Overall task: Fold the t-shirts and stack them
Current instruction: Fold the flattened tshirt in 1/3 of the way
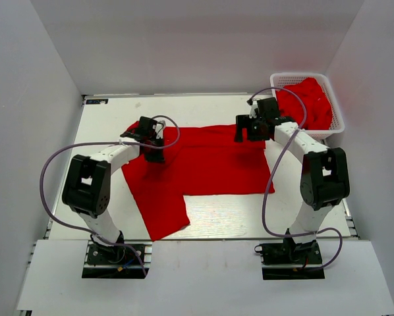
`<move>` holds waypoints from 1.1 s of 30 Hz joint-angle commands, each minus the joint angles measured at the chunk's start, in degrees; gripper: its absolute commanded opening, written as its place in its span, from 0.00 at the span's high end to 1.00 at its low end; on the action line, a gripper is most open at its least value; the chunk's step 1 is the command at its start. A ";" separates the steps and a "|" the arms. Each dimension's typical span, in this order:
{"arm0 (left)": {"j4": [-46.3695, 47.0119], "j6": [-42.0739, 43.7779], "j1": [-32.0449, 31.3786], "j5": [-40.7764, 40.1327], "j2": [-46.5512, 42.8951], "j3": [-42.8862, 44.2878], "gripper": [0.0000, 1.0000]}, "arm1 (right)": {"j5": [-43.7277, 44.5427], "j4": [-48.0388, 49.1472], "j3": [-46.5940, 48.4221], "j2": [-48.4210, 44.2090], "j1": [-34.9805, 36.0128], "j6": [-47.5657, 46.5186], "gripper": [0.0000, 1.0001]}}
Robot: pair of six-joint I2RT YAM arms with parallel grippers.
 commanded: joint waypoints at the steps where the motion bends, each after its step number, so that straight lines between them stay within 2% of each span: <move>1: -0.13 -1.55 -1.24 0.46 -3.99 -1.12 1.00 | 0.70 1.15 -0.69 -2.57 -0.31 0.97 0.10; 7: 2.51 -4.71 -2.48 3.28 -5.13 -3.49 0.99 | 1.22 1.50 -1.74 -3.53 -0.22 2.02 0.10; 10: 3.82 -5.24 -3.79 3.28 -5.75 -4.81 0.95 | 1.84 1.59 -2.53 -3.97 -0.39 2.20 0.10; 13: 3.82 -5.25 -4.32 2.05 -5.75 -4.81 0.89 | 2.19 1.59 -3.14 -4.32 -0.31 2.20 0.10; 15: 3.82 -5.25 -5.03 1.44 -5.75 -4.81 0.81 | 2.19 1.59 -3.32 -4.41 -0.22 1.67 0.10; 18: 3.82 -5.25 -5.73 1.96 -5.75 -5.34 0.76 | 2.19 1.33 -3.67 -4.59 -0.31 1.85 0.10; 21: 2.43 -5.25 -6.87 3.10 -6.36 -5.34 0.65 | 2.19 1.24 -4.02 -4.94 -0.22 1.85 0.10; 22: 2.42 -4.72 -6.87 3.11 -6.36 -5.34 0.54 | 2.45 1.24 -4.20 -5.03 -0.30 1.93 0.10; 26: 2.41 -3.58 -7.40 6.45 -9.52 -5.34 0.31 | 2.45 1.94 -4.64 -6.61 -0.13 1.93 0.10; 27: 2.42 -3.58 -7.40 6.97 -10.14 -5.34 0.14 | 2.63 1.94 -4.81 -6.70 -0.30 1.93 0.10; 29: 2.42 -2.87 -7.93 6.45 -11.11 -4.82 0.01 | 2.63 1.86 -4.99 -7.23 -0.30 1.93 0.10; 33: 1.02 -6.29 -6.35 1.10 -11.03 -3.33 0.01 | 3.68 1.42 -4.55 -7.31 -0.39 2.46 0.10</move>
